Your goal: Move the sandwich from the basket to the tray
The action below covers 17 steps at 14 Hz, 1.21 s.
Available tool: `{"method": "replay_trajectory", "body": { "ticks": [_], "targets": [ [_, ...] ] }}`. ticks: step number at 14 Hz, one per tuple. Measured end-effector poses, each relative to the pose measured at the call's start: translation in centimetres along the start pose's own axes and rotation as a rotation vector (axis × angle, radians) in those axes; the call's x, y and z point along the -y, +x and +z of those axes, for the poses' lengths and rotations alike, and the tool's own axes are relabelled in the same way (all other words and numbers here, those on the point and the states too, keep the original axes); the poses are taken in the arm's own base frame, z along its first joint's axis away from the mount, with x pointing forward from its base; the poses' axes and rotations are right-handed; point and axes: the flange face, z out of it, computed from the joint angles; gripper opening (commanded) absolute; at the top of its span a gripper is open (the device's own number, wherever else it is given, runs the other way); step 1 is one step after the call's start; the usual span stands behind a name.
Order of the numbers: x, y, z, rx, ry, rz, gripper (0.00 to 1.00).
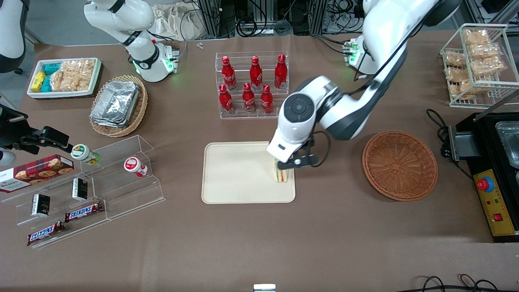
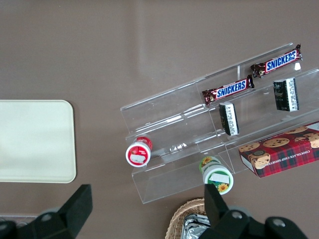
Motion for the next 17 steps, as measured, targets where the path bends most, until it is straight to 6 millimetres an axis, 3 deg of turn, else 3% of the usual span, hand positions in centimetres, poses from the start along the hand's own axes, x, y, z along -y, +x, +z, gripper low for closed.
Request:
{"method": "replay_trajectory", "body": {
  "ticks": [2, 4, 7, 11, 14, 16, 17],
  "targets": [
    [4.2, 1.3, -6.1, -0.005, -0.004, -0.015, 1.00],
    [9.7, 2.6, -11.2, 0.025, -0.049, 0.027, 1.00],
    [18.6, 3.2, -16.1, 0.071, -0.010, 0.102, 1.00],
    [30.3, 4.8, -20.1, 0.069, -0.006, 0.138, 1.00],
    [38.9, 4.2, -22.0, 0.085, -0.027, 0.175, 1.00],
    [42.3, 3.1, -22.6, 0.079, -0.041, 0.191, 1.00],
    [42.8, 2.7, -22.7, 0.079, -0.043, 0.196, 1.00]
  ]
}}
